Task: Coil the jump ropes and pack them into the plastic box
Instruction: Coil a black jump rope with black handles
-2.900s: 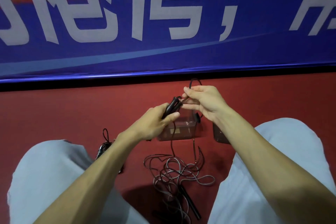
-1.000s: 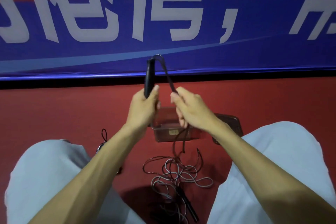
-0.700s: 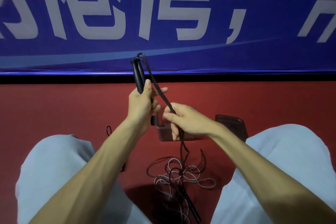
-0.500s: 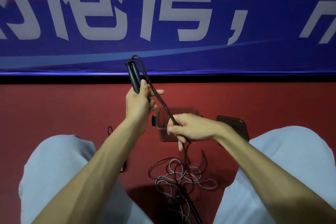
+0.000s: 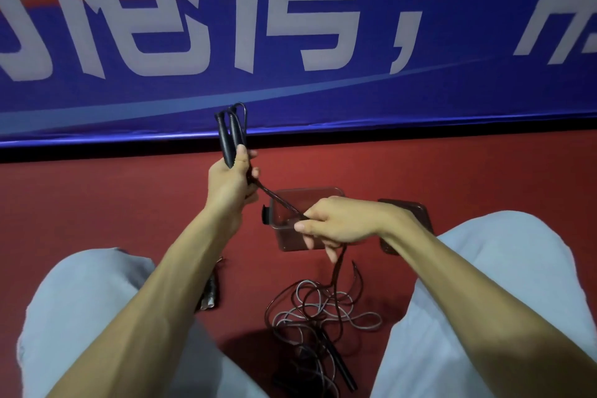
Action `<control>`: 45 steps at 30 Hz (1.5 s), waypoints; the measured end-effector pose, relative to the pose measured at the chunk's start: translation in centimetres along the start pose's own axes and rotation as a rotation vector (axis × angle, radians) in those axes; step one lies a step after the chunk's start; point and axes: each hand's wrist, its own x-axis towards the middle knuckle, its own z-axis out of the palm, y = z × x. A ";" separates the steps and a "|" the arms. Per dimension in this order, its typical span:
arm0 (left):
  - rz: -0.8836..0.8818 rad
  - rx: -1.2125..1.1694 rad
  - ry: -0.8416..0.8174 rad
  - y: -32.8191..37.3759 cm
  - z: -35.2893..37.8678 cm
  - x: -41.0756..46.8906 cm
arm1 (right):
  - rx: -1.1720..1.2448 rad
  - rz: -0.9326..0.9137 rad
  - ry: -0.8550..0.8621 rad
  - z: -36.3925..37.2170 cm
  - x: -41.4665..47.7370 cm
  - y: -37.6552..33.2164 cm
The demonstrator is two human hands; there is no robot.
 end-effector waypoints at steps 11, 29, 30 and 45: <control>0.182 1.032 -0.227 -0.4 0.5 -0.6 | 0.016 -0.131 0.629 -2.7 -1.0 1.9; 0.277 0.690 -0.579 0.1 1.6 -3.2 | 1.143 -0.008 0.706 -3.7 -0.4 3.0; 0.290 0.648 -0.541 0.0 1.5 -3.0 | 1.172 -0.009 0.670 -3.7 -0.3 3.0; 0.081 0.378 0.018 -1.1 0.8 0.0 | 0.113 -0.021 0.009 -0.1 -0.3 -0.4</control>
